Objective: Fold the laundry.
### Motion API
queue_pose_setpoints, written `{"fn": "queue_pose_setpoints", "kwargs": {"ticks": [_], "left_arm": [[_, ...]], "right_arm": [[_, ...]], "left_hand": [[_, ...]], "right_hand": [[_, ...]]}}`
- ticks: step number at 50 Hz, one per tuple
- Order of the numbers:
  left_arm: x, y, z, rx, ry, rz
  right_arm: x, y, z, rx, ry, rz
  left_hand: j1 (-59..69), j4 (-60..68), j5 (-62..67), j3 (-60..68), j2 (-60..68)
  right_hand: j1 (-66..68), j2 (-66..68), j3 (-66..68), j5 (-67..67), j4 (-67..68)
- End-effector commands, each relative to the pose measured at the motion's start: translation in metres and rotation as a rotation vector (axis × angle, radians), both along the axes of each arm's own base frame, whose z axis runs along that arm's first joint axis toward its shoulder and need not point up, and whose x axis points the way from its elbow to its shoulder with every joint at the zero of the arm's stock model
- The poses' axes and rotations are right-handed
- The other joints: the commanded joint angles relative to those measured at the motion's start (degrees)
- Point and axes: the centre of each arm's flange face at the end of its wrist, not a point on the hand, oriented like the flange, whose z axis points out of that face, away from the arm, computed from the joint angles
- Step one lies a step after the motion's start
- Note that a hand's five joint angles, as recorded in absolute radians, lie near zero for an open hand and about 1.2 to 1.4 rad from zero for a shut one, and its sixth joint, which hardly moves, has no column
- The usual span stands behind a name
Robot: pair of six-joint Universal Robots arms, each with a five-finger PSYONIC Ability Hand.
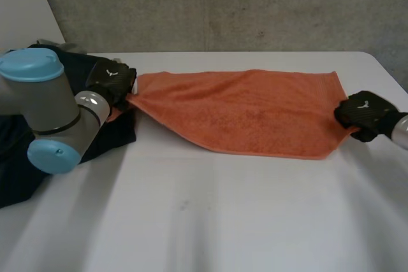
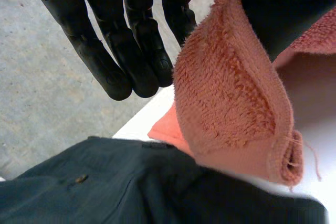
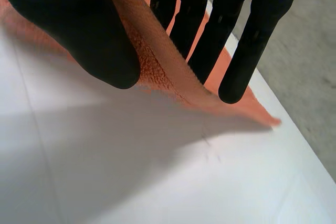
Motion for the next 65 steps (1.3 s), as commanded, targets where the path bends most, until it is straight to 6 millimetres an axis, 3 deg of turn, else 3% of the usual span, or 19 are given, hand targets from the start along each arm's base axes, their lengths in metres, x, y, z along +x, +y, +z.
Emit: {"fn": "queue_pose_setpoints", "kwargs": {"ticks": [1, 6, 10, 13, 20, 28, 29, 32, 33, 36, 37, 38, 41, 44, 47, 55, 59, 60, 65], "left_arm": [[0.014, 0.048, 0.008, 0.102, -0.239, -0.020], [0.026, 0.110, -0.002, 0.274, -0.506, -0.077], [0.031, 0.140, -0.010, 0.367, -0.630, -0.119], [0.027, 0.145, -0.009, 0.370, -0.635, -0.144], [0.009, 0.124, -0.004, 0.309, -0.547, -0.133], [-0.012, 0.048, 0.011, 0.119, -0.450, -0.064], [-0.017, 0.031, 0.023, 0.050, -0.415, -0.049], [-0.025, 0.009, 0.058, -0.089, -0.346, -0.020], [-0.029, -0.001, 0.089, -0.198, -0.274, -0.008], [-0.031, -0.012, 0.138, -0.369, -0.129, 0.022], [-0.030, -0.015, 0.168, -0.475, -0.016, 0.038], [-0.028, -0.015, 0.183, -0.524, 0.040, 0.045], [-0.023, -0.014, 0.221, -0.675, 0.223, 0.043], [-0.022, -0.013, 0.235, -0.750, 0.310, 0.030], [-0.022, -0.016, 0.224, -0.724, 0.322, 0.022], [-0.021, -0.029, 0.146, -0.512, 0.196, 0.016], [-0.020, -0.028, 0.098, -0.382, 0.112, 0.001], [-0.020, -0.026, 0.077, -0.329, 0.079, -0.007], [-0.014, -0.022, 0.017, -0.180, -0.017, -0.028]], "right_arm": [[-0.041, 0.008, 0.019, 0.169, -0.016, -0.245], [-0.072, 0.038, 0.021, 0.473, 0.187, -0.383], [-0.073, 0.057, 0.030, 0.619, 0.264, -0.260], [-0.066, 0.056, 0.031, 0.604, 0.239, -0.235], [-0.052, 0.042, 0.036, 0.542, 0.072, -0.300], [-0.037, 0.004, 0.049, 0.304, -0.023, -0.360], [-0.031, -0.007, 0.060, 0.224, -0.076, -0.375], [-0.024, -0.025, 0.084, 0.091, -0.187, -0.406], [-0.021, -0.036, 0.105, -0.017, -0.270, -0.425], [-0.020, -0.048, 0.146, -0.203, -0.422, -0.450], [-0.026, -0.053, 0.175, -0.325, -0.544, -0.474], [-0.028, -0.053, 0.189, -0.384, -0.611, -0.481], [-0.038, -0.054, 0.234, -0.593, -0.856, -0.468], [-0.044, -0.053, 0.248, -0.673, -0.933, -0.448], [-0.039, -0.051, 0.242, -0.629, -0.892, -0.444], [-0.018, -0.048, 0.194, -0.389, -0.730, -0.420], [-0.012, -0.045, 0.159, -0.254, -0.638, -0.422], [-0.011, -0.044, 0.141, -0.189, -0.598, -0.432], [-0.010, -0.037, 0.083, -0.019, -0.478, -0.460]], "left_hand": [[12.7, 11.4, 14.0, 11.9, 11.4], [12.7, 11.4, 14.0, 11.9, 11.4], [12.7, 11.4, 14.0, 11.9, 11.4], [12.7, 11.4, 14.0, 11.9, 11.4], [12.7, 11.4, 14.0, 11.9, 11.4], [12.7, 11.4, 14.0, 11.9, 11.4], [12.7, 11.4, 14.0, 11.9, 11.4], [12.7, 11.4, 14.0, 11.9, 11.4], [12.7, 11.4, 14.0, 11.9, 11.4], [12.7, 11.4, 14.0, 11.9, 11.4], [12.7, 11.4, 14.0, 11.9, 11.4], [12.7, 11.4, 14.0, 11.9, 11.4], [12.7, 11.4, 14.0, 11.9, 11.4], [12.7, 11.4, 14.0, 11.9, 11.4], [12.7, 11.4, 14.0, 11.9, 11.4], [12.7, 11.4, 14.0, 11.9, 11.4], [9.7, 8.4, 11.0, 8.9, 8.4], [7.3, 6.1, 8.7, 6.5, 6.0], [-0.4, -1.7, 1.0, -1.2, -1.7]], "right_hand": [[14.5, 12.4, 12.2, 13.2, 11.5], [14.5, 12.4, 12.2, 13.2, 11.5], [14.5, 12.4, 12.2, 13.2, 11.5], [14.5, 12.4, 12.2, 13.2, 11.5], [14.5, 12.4, 12.2, 13.2, 11.5], [14.5, 12.4, 12.2, 13.2, 11.5], [14.5, 12.4, 12.2, 13.2, 11.5], [14.5, 12.4, 12.2, 13.2, 11.5], [14.5, 12.4, 12.2, 13.2, 11.5], [14.5, 12.4, 12.2, 13.2, 11.5], [14.5, 12.4, 12.2, 13.2, 11.5], [14.5, 12.4, 12.2, 13.2, 11.5], [14.5, 12.4, 12.2, 13.2, 11.5], [14.5, 12.4, 12.2, 13.2, 11.5], [14.5, 12.4, 12.2, 13.2, 11.5], [14.5, 12.4, 12.2, 13.2, 11.5], [14.5, 12.4, 12.2, 13.2, 11.5], [14.5, 12.4, 12.2, 13.2, 11.5], [14.5, 12.4, 12.2, 13.2, 11.5]]}}
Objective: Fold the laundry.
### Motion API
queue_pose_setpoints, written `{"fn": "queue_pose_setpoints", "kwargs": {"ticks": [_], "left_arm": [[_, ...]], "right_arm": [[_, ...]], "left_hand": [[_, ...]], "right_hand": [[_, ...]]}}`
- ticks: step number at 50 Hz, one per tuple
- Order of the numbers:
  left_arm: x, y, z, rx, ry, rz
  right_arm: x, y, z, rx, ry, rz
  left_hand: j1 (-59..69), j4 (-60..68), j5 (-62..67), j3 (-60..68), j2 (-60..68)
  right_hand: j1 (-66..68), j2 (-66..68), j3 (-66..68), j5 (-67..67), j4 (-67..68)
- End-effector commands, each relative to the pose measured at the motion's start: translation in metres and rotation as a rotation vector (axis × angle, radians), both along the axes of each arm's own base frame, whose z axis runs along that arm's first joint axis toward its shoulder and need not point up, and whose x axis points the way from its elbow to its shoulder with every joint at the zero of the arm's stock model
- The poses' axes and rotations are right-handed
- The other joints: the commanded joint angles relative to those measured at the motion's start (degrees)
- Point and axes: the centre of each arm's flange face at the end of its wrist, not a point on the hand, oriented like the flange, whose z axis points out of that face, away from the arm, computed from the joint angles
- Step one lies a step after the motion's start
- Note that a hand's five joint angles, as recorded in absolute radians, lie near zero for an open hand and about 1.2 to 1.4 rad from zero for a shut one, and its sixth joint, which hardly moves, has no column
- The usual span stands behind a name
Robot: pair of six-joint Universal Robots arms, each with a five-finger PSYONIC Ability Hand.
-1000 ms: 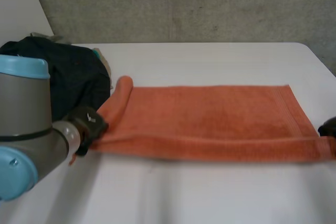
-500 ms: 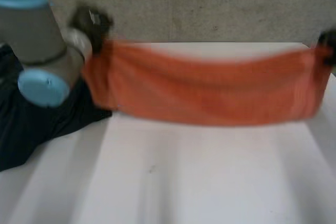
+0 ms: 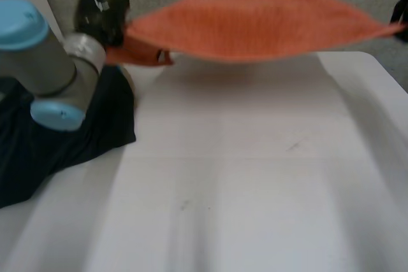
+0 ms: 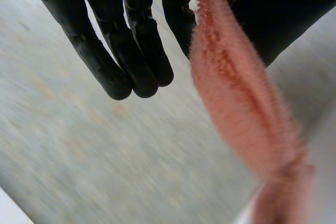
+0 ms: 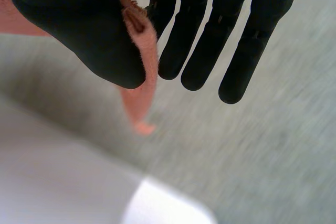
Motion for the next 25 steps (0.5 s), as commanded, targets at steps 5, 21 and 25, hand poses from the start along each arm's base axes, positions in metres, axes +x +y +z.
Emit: {"fn": "queue_pose_setpoints", "kwargs": {"ticks": [5, 21, 25], "left_arm": [[0.013, 0.014, -0.131, 0.326, -0.233, -0.010], [0.032, 0.021, -0.161, 0.376, -0.387, 0.006], [0.031, 0.025, -0.161, 0.378, -0.395, 0.000]], "right_arm": [[-0.008, 0.014, -0.124, 0.388, 0.180, 0.024], [-0.032, 0.029, -0.153, 0.498, 0.233, 0.027], [-0.035, 0.031, -0.151, 0.499, 0.232, 0.029]], "left_hand": [[-3.3, -0.9, -1.7, -0.8, -0.8], [-16.5, -14.1, -14.8, -13.9, -14.0], [13.0, 15.4, 14.6, 15.5, 15.5]], "right_hand": [[14.5, 12.4, 11.8, 11.7, 11.3], [14.5, 12.4, 11.8, 11.7, 11.3], [14.5, 12.4, 11.8, 11.7, 11.3]]}}
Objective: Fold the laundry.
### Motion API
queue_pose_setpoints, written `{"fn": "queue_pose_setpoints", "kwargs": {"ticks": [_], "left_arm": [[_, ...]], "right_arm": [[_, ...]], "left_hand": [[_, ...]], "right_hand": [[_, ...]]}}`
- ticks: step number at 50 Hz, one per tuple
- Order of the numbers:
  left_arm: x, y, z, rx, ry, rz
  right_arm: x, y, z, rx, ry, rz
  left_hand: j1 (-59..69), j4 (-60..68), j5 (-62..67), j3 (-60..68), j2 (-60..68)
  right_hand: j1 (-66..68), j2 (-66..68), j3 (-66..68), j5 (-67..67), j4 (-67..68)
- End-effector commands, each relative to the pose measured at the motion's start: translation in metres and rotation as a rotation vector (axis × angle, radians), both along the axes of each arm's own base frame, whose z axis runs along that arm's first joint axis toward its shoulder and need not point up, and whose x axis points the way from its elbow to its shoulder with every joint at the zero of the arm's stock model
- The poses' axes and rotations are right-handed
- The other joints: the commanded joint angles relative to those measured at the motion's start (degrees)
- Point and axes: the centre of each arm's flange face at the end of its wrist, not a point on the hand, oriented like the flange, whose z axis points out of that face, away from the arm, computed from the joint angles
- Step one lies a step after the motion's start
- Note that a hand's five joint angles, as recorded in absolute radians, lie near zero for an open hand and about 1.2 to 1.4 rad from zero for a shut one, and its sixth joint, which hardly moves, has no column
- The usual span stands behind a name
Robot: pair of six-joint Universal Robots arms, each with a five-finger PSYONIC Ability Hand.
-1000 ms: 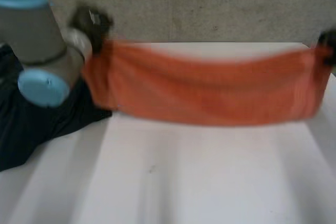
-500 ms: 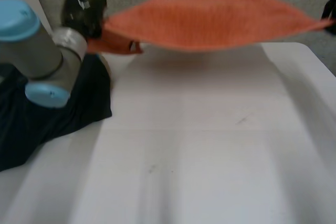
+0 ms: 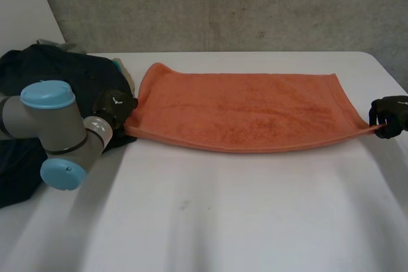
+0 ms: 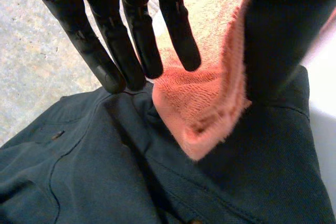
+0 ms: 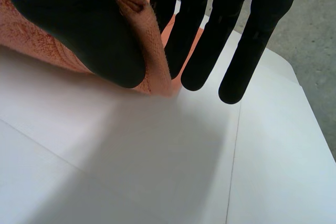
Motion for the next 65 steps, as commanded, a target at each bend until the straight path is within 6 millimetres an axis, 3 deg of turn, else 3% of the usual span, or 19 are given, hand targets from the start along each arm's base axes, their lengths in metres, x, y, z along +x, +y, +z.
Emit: {"fn": "queue_pose_setpoints", "kwargs": {"ticks": [1, 7, 11, 15, 17, 19, 22, 34, 43, 60, 61, 62, 63, 65], "left_arm": [[-0.002, 0.007, 0.005, 0.001, -0.009, -0.013], [0.008, 0.042, 0.020, 0.077, -0.096, 0.017], [0.021, 0.081, 0.033, 0.179, -0.150, 0.031], [0.029, 0.141, 0.041, 0.383, -0.233, 0.002], [0.031, 0.158, 0.039, 0.455, -0.265, -0.014], [0.032, 0.171, 0.039, 0.530, -0.296, -0.033], [0.032, 0.174, 0.041, 0.568, -0.309, -0.039], [0.008, 0.110, 0.066, 0.387, -0.146, 0.012], [-0.011, 0.037, 0.066, 0.255, -0.047, 0.080], [-0.042, -0.022, 0.044, 0.101, -0.083, 0.070], [-0.043, -0.023, 0.041, 0.100, -0.089, 0.066], [-0.046, -0.022, 0.038, 0.097, -0.103, 0.061], [-0.048, -0.022, 0.034, 0.097, -0.109, 0.058], [-0.051, -0.020, 0.037, 0.089, -0.108, 0.063]], "right_arm": [[-0.004, 0.004, 0.006, -0.005, -0.004, 0.005], [-0.010, 0.011, 0.013, 0.025, 0.041, 0.029], [-0.027, 0.035, 0.027, 0.161, 0.187, 0.093], [-0.040, 0.065, 0.035, 0.341, 0.353, 0.235], [-0.044, 0.076, 0.039, 0.411, 0.403, 0.301], [-0.048, 0.087, 0.042, 0.491, 0.441, 0.367], [-0.050, 0.086, 0.042, 0.500, 0.443, 0.355], [-0.038, 0.048, 0.036, 0.301, 0.294, 0.197], [-0.025, 0.005, 0.017, 0.123, 0.210, 0.073], [0.003, -0.055, 0.000, -0.132, 0.228, -0.038], [0.005, -0.057, -0.002, -0.137, 0.231, -0.036], [0.011, -0.059, -0.003, -0.143, 0.240, -0.034], [0.013, -0.060, -0.005, -0.142, 0.244, -0.034], [0.020, -0.059, -0.005, -0.133, 0.255, -0.053]], "left_hand": [[34.3, 35.2, 35.4, 35.2, 34.8], [34.3, 35.2, 35.4, 35.2, 34.8], [34.3, 35.2, 35.4, 35.2, 34.8], [34.3, 35.2, 35.4, 35.2, 34.8], [34.3, 35.2, 35.4, 35.2, 34.8], [34.3, 35.2, 35.4, 35.2, 34.8], [34.3, 35.2, 35.4, 35.2, 34.8], [34.3, 35.2, 35.4, 35.2, 34.8], [34.3, 35.2, 35.4, 35.2, 34.8], [34.3, 35.2, 35.4, 35.2, 34.8], [31.5, 32.4, 32.5, 32.4, 32.0], [-8.0, -7.1, -7.0, -7.1, -7.5], [-32.7, -31.8, -31.7, -31.8, -32.2], [-35.7, -34.8, -34.6, -34.8, -35.2]], "right_hand": [[14.5, 12.4, 11.8, 11.7, 11.3], [14.5, 12.4, 11.8, 11.7, 11.3], [14.5, 12.4, 11.8, 11.7, 11.3], [14.5, 12.4, 11.8, 11.7, 11.3], [14.5, 12.4, 11.8, 11.7, 11.3], [14.5, 12.4, 11.8, 11.7, 11.3], [14.5, 12.4, 11.8, 11.7, 11.3], [14.5, 12.4, 11.8, 11.7, 11.3], [14.5, 12.4, 11.8, 11.7, 11.3], [14.5, 12.4, 11.8, 11.7, 11.3], [14.5, 12.4, 11.8, 11.7, 11.3], [-23.0, -25.1, -25.7, -25.8, -26.2], [-52.1, -54.3, -54.9, -55.0, -55.4], [-55.3, -57.5, -58.0, -58.2, -58.6]]}}
